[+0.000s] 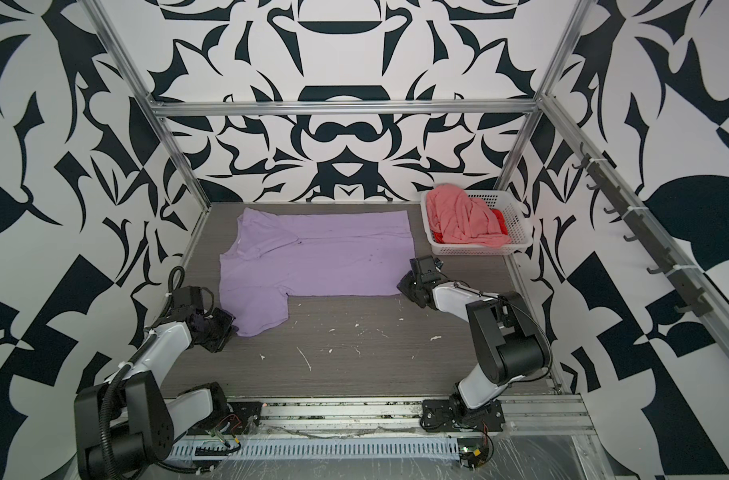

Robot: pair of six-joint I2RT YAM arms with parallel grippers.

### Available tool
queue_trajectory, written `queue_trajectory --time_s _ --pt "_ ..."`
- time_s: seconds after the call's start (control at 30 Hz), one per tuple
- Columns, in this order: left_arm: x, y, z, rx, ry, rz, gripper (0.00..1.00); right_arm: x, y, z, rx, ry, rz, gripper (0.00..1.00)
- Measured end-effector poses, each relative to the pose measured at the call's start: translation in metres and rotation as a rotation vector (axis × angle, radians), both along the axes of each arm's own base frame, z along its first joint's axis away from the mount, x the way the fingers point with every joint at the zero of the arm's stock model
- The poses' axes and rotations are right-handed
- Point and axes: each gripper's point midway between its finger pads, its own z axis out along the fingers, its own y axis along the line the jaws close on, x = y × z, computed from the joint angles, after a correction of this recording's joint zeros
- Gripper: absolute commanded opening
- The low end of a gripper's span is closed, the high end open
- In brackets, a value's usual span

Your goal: Fold and stack the t-shirts

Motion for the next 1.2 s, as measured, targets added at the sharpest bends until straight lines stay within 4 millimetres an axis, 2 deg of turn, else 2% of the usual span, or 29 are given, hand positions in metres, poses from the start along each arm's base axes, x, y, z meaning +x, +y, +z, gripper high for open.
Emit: queue_trajectory --time_s 0.1,0.17,0.27,0.37,0.57,0.7,0.87,0.97,1.03,1.1,1.2 --pt "0.004 0.002 0.011 0.011 -0.021 0.0 0.0 0.006 0.001 0.01 -0.017 -0.012 0.016 0.0" --pt "0.009 0.006 0.027 0.034 -0.054 0.003 0.0 0.007 0.001 0.016 -0.026 -0.02 0.03 0.0" --pt "0.014 0.012 0.052 0.074 -0.096 0.019 0.0 0.0 -0.001 0.021 -0.042 -0.009 0.05 0.0" --pt "0.012 0.016 0.067 0.094 -0.109 0.04 0.0 -0.01 -0.002 0.02 -0.058 0.022 0.079 0.0" --pt "-0.018 0.018 0.074 0.127 -0.069 0.092 0.0 -0.032 -0.007 0.018 -0.09 0.068 0.127 0.0" --pt "-0.034 0.017 0.078 0.136 -0.051 0.119 0.0 -0.047 -0.012 0.026 -0.108 0.081 0.141 0.0" --pt "-0.039 0.017 0.076 0.13 -0.007 0.132 0.0 -0.054 -0.016 0.035 -0.12 0.075 0.138 0.0" --pt "-0.033 0.016 0.071 0.112 0.026 0.12 0.0 -0.055 -0.017 0.03 -0.119 0.093 0.13 0.0" --pt "-0.021 0.016 0.073 0.1 0.03 0.107 0.0 -0.054 -0.016 0.028 -0.116 0.104 0.124 0.0" --pt "-0.002 0.018 0.085 0.093 -0.004 0.089 0.0 -0.05 -0.016 0.028 -0.117 0.113 0.119 0.0" --pt "0.035 0.02 0.111 0.087 -0.095 0.052 0.0 -0.033 -0.012 0.042 -0.122 0.089 0.114 0.0"
